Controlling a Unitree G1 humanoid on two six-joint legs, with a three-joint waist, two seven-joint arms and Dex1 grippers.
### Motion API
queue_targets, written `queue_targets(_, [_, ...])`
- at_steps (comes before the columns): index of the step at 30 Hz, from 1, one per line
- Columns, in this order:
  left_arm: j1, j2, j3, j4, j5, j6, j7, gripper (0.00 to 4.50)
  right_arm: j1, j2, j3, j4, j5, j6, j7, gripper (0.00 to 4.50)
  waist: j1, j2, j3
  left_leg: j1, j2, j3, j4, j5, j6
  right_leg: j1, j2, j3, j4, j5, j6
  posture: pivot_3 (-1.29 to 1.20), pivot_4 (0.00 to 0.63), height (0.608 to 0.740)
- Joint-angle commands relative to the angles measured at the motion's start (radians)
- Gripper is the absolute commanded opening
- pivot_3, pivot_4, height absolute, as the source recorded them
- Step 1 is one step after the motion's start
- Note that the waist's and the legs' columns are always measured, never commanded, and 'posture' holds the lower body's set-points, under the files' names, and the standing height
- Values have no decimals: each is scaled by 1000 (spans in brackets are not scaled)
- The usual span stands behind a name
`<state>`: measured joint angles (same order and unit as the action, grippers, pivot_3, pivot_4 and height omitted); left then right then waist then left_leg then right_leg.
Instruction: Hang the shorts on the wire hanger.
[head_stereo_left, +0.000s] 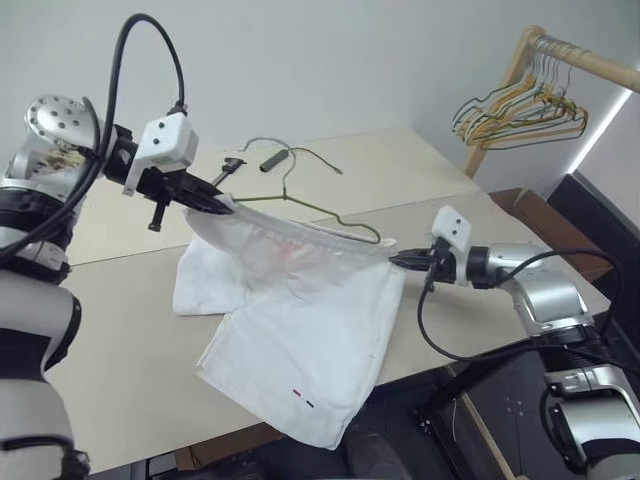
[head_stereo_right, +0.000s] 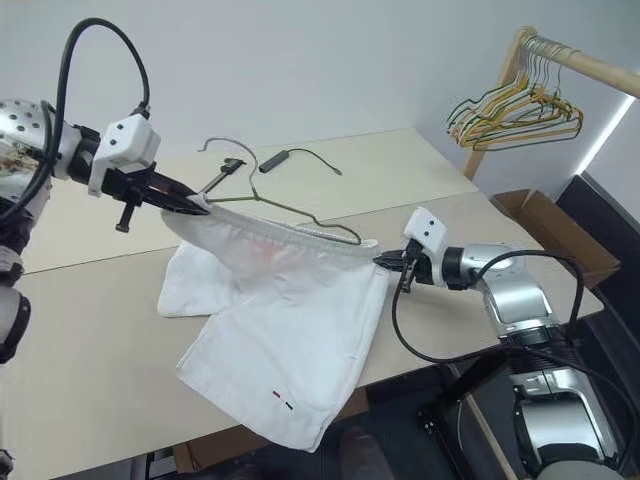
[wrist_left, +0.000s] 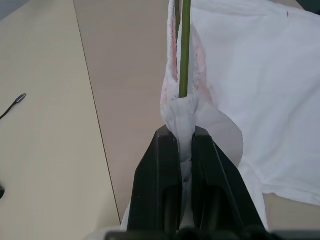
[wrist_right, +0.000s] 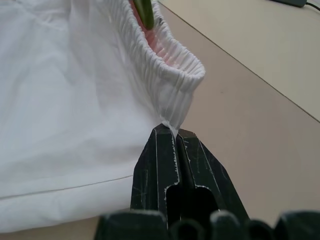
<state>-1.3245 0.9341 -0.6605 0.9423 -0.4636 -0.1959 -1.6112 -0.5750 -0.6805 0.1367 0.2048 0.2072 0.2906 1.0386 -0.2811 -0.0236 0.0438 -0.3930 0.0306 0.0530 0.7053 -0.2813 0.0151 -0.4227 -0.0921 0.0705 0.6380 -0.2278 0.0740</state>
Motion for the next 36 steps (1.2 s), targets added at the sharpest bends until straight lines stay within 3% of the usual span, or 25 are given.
queue_targets(1, [-8, 41, 41, 23, 29, -11, -3, 0, 15, -45, -27, 5, -40, -13, -15, 20, -3, 0, 0, 0, 0, 0, 0, 0, 0, 0, 0, 0, 1, 0, 0, -229, 0, 740])
queue_targets(8, [-1, 44, 15, 38, 135, -83, -3, 0, -34, -56, -37, -23, -52, -18, -26, 20, -8, 0, 0, 1, 0, 0, 0, 0, 0, 0, 0, 1, 1, 0, 0, -233, 0, 740])
queue_targets(16, [-15, -48, 164, 66, 276, -91, 52, 0, -134, -111, 42, -123, -164, -66, 1, 20, -7, 0, 0, 1, 0, 1, 0, 0, 0, 0, 0, 1, 1, 0, 0, -241, 0, 740])
queue_targets(24, [21, -117, 287, -89, 363, -27, 116, 0, -321, -86, 101, -173, -278, -111, -7, 20, -14, 0, 0, 0, 0, 1, 0, 0, 0, -1, 0, 1, 2, 0, 0, -249, 0, 740])
queue_targets(36, [116, -177, 422, -180, 396, 83, 244, 0, -356, -40, 117, -233, -271, -121, 59, 20, -29, 0, 0, 0, 0, 0, 1, 0, 0, 0, -1, 0, 5, 0, 0, -251, 0, 740])
